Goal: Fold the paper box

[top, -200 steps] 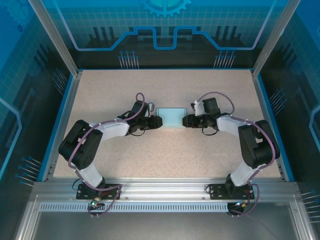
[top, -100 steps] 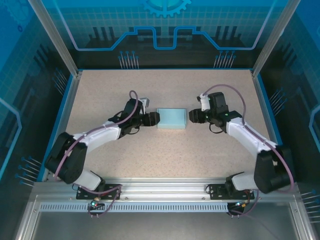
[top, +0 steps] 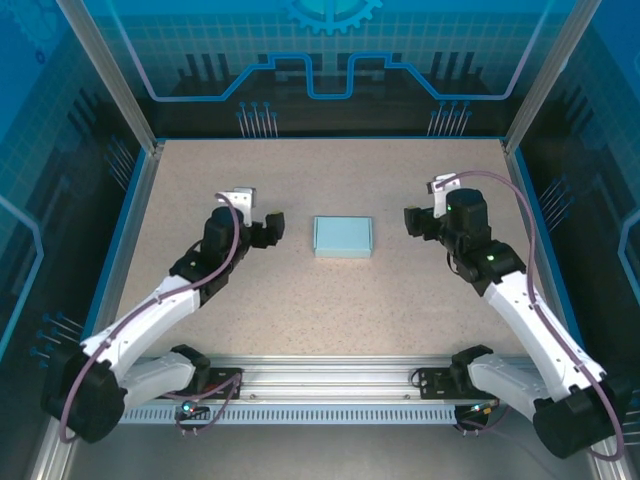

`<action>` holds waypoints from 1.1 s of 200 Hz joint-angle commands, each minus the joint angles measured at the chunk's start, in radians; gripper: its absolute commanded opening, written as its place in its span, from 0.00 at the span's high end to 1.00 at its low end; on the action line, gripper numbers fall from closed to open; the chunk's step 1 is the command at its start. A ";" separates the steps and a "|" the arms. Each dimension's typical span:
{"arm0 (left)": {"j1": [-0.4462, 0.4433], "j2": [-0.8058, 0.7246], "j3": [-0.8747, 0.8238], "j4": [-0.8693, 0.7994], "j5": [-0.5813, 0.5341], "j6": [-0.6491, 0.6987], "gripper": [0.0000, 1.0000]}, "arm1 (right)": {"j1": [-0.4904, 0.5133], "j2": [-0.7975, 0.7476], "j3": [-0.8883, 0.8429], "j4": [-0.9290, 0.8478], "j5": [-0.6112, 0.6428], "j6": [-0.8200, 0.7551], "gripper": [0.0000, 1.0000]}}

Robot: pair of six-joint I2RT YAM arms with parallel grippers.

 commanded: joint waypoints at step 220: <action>0.388 0.523 -0.333 0.937 0.219 0.190 0.01 | -0.197 0.408 -0.486 1.027 -0.165 -0.116 0.00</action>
